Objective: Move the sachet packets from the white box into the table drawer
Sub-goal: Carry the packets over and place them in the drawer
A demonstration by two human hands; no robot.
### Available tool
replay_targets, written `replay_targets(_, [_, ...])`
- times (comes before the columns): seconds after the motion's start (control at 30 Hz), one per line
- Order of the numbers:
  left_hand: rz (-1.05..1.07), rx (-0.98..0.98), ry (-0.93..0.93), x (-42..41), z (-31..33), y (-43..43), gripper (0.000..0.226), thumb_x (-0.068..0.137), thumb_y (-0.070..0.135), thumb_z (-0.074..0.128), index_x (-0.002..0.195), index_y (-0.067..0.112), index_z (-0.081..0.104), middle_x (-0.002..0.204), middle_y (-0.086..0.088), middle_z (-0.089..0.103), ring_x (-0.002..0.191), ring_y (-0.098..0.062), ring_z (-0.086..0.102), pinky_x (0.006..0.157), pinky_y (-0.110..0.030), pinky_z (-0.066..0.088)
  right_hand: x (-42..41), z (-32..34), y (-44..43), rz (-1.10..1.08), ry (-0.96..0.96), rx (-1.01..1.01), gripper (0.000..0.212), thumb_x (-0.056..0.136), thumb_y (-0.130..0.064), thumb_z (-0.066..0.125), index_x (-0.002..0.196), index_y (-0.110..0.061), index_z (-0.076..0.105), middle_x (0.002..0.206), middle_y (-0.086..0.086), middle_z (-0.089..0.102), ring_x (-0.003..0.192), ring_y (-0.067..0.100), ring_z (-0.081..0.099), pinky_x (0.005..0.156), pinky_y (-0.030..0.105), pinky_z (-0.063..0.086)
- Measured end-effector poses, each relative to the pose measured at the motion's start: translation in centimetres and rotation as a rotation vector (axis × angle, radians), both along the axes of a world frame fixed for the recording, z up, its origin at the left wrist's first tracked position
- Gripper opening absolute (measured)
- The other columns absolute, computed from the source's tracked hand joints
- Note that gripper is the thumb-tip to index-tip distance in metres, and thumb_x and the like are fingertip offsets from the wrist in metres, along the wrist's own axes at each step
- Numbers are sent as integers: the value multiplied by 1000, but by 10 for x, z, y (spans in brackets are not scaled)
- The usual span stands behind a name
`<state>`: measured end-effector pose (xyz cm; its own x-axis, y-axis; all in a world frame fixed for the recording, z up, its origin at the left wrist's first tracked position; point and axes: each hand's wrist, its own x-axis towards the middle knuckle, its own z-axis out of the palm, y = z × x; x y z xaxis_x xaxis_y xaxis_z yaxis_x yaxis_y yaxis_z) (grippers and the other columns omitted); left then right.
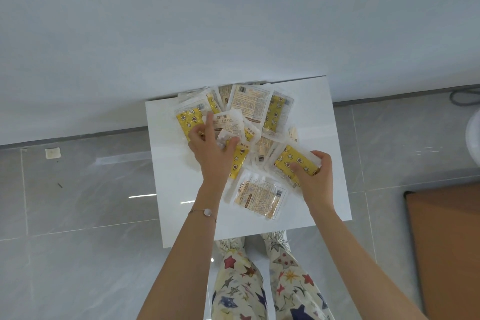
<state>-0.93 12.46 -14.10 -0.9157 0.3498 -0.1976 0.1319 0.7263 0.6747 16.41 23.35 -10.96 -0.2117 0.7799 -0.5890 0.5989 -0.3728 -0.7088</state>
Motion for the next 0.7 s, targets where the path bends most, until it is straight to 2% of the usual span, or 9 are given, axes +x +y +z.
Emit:
replay_targets(0.13, [14, 33, -36, -1, -1, -5, 70, 71, 28, 84, 130, 11, 51, 128, -16, 36, 115, -30, 36, 92, -33, 39, 2, 0, -3, -9, -1, 10, 42, 83, -18, 73, 112, -31, 46, 97, -19, 54, 84, 0, 59, 53, 11, 46])
replay_targets(0.23, [55, 54, -11, 0, 0, -12, 64, 71, 31, 84, 120, 5, 51, 128, -15, 41, 114, -28, 39, 89, -30, 39, 0, 3, -3, -40, 6, 30, 42, 84, -19, 73, 112, -32, 45, 98, -20, 54, 85, 0, 59, 58, 14, 46])
replay_targets(0.3, [88, 68, -72, -3, 2, -19, 55, 73, 34, 82, 110, 7, 51, 114, -10, 50, 104, -24, 42, 82, -32, 42, -1, 7, -2, -61, 9, 49, 42, 83, -22, 74, 111, -33, 44, 98, -18, 54, 85, 2, 59, 59, 15, 47])
replay_targets(0.4, [100, 67, -138, -9, 13, -30, 38, 77, 35, 78, 90, 12, 51, 81, -5, 57, 79, -26, 54, 63, -38, 48, -4, 17, 0, -74, 24, 66, 41, 82, -24, 74, 110, -31, 45, 98, -14, 55, 86, 5, 60, 61, 18, 48])
replay_targets(0.43, [93, 63, -133, -10, 17, -34, 34, 79, 35, 76, 89, 12, 53, 77, -4, 60, 74, -27, 57, 61, -40, 50, -6, 22, 1, -66, 26, 67, 41, 82, -24, 74, 110, -30, 45, 98, -13, 55, 86, 6, 59, 61, 18, 48])
replay_targets(0.47, [89, 60, -135, -10, 23, -38, 30, 81, 35, 74, 91, 12, 56, 79, -4, 63, 73, -25, 60, 62, -39, 52, -8, 27, 1, -51, 27, 65, 40, 82, -23, 74, 109, -30, 45, 98, -12, 55, 87, 7, 60, 61, 18, 48])
replay_targets(0.57, [106, 63, -237, -9, 41, -52, 22, 91, 30, 63, 106, 13, 60, 98, 0, 66, 90, -21, 63, 76, -37, 55, -17, 48, -1, 12, 43, 34, 38, 82, -22, 75, 108, -28, 48, 98, -8, 58, 86, 11, 62, 63, 24, 51])
replay_targets(0.6, [123, 74, -288, -9, 49, -59, 18, 94, 27, 59, 106, 14, 59, 100, 0, 65, 92, -21, 63, 75, -38, 56, -21, 57, -3, 34, 53, 14, 38, 82, -22, 75, 109, -27, 48, 99, -7, 59, 87, 12, 62, 64, 25, 51])
replay_targets(0.7, [216, 151, -411, -7, 75, -81, 7, 96, 21, 55, 99, 15, 51, 97, -2, 60, 84, -18, 63, 50, -28, 56, -32, 84, -10, 104, 85, -45, 37, 83, -22, 73, 111, -26, 49, 101, -7, 59, 87, 12, 62, 61, 22, 49])
